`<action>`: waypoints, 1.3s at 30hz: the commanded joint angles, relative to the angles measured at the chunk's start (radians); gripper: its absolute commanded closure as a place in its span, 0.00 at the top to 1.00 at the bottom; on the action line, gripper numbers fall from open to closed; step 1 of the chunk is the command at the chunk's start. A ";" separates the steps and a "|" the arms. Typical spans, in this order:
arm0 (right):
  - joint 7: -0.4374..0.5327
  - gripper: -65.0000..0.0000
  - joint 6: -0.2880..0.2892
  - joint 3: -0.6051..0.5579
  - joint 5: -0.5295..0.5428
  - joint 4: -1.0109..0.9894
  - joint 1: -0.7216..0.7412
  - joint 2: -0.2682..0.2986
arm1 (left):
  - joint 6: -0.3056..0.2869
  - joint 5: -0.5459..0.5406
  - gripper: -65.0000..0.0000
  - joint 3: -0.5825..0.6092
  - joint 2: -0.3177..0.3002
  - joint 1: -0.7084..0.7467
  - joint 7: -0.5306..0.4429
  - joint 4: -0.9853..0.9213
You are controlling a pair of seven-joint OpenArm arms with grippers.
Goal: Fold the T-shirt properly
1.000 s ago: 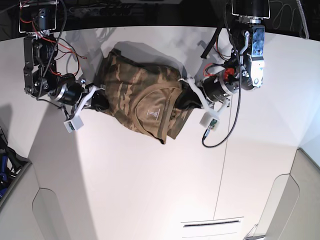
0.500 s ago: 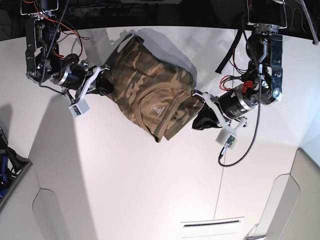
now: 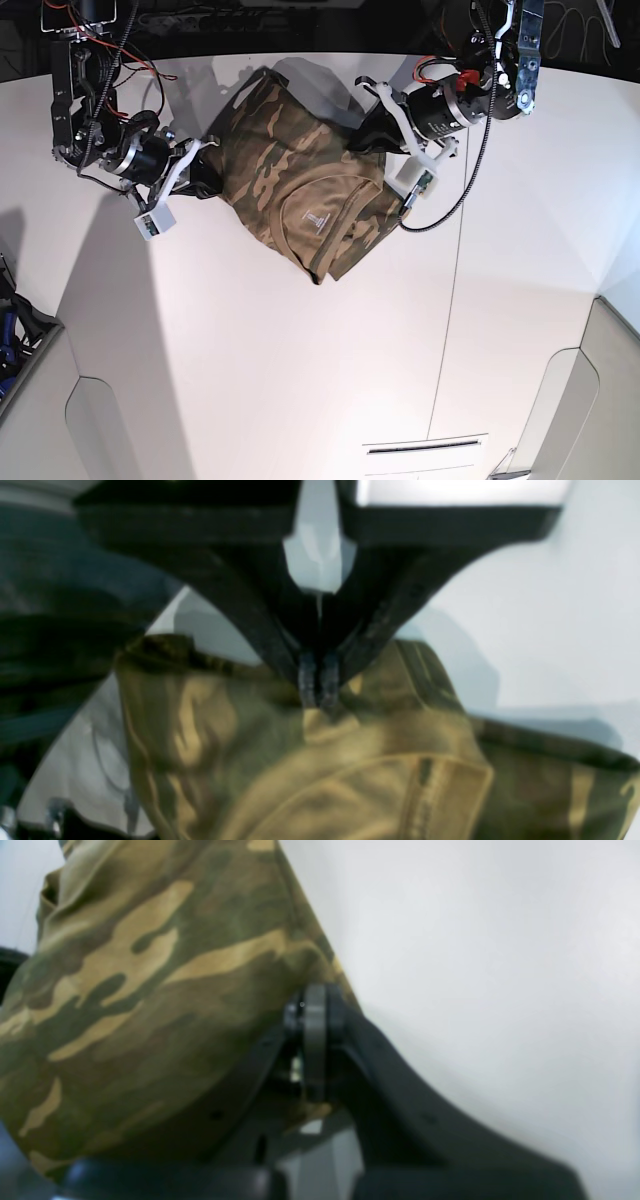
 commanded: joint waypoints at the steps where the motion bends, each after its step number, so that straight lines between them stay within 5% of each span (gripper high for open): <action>1: 0.014 0.00 0.002 0.003 0.022 0.016 0.011 0.002 | -0.009 -0.014 0.00 -0.003 0.005 -0.031 -0.022 -0.013; 7: -0.063 0.00 0.000 0.003 0.028 0.016 -0.006 -0.061 | -0.008 0.031 0.00 -0.003 0.035 -0.186 -0.025 -0.205; 18: -0.063 0.00 0.004 0.003 0.056 0.016 -0.053 -0.194 | -0.005 0.041 0.00 -0.004 0.031 -0.375 -0.013 -0.359; 29: -0.092 0.00 0.004 0.066 0.041 0.029 -0.053 -0.113 | -0.008 -0.016 0.00 -0.006 -0.072 -0.307 -0.012 -0.226; 39: -0.228 0.00 0.015 0.154 0.230 0.175 -0.111 0.011 | -0.005 -0.011 0.00 -0.080 -0.109 -0.042 -0.002 0.097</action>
